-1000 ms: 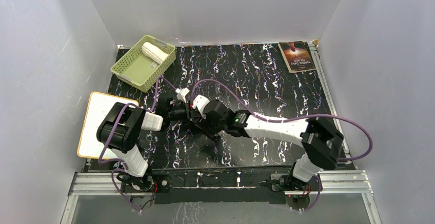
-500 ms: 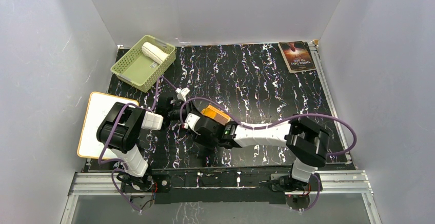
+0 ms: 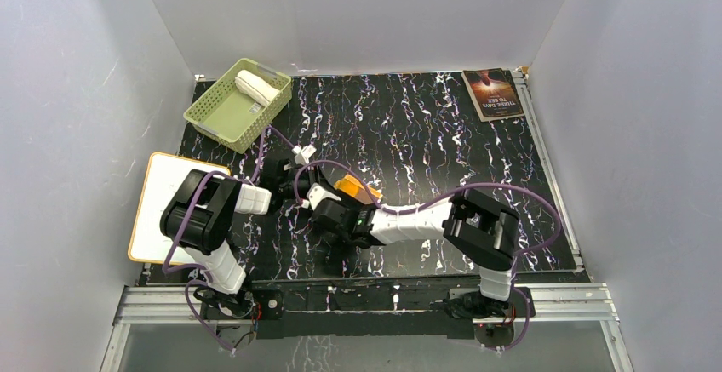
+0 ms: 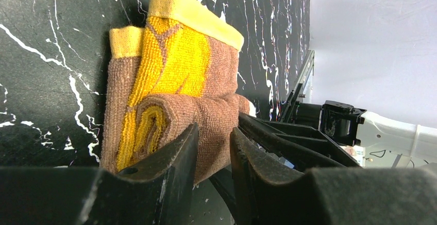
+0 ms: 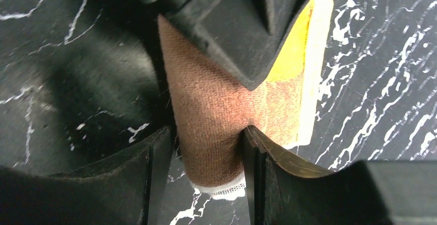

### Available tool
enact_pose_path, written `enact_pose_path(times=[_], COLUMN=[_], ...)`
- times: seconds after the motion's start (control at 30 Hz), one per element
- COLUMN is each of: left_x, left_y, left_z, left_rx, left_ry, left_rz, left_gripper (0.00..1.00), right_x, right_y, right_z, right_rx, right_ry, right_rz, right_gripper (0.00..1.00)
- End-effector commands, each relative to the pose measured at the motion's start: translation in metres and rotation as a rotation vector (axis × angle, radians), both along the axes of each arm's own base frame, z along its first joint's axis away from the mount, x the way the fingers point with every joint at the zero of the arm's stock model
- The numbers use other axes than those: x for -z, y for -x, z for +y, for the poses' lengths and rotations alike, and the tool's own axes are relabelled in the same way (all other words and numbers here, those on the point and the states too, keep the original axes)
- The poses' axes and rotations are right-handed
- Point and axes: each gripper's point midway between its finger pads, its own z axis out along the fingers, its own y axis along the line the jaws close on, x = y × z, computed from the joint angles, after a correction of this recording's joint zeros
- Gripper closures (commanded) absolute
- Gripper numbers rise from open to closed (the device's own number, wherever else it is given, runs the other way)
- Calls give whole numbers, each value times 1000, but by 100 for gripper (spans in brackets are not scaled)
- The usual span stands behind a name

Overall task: Roll the towels
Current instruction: Roll the towel at the center of the board.

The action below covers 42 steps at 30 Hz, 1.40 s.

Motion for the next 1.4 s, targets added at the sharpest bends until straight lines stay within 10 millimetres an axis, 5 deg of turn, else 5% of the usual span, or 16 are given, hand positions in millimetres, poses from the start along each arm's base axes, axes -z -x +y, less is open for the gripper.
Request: enact_pose_path(times=[0.0,0.2,0.33,0.57,0.7,1.03,1.37], left_x=[38,25,-7,-81,-95,-81,-98], left_y=[18,13,-4,-33,-28,3,5], left_z=[17,16,27,77,82,67,54], left_rx=[-22,-2,-64,-260,-260,-130,-113], left_ry=[-142,-144,-125,-128,-133,-32,66], left_rz=[109,87,47,-88,-111,-60,-88], left_gripper=[69,70,68,63,63,63,63], right_x=[48,58,61,42,13,-27,4], right_y=[6,15,26,73,88,53,25], right_z=[-45,-48,-43,1,25,21,9], right_rx=[89,83,50,-115,-187,-37,213], right_ry=[196,189,154,-93,-267,-605,-693], right_rz=[37,84,146,417,599,1051,1361], right_gripper=[51,76,100,100,100,96,96])
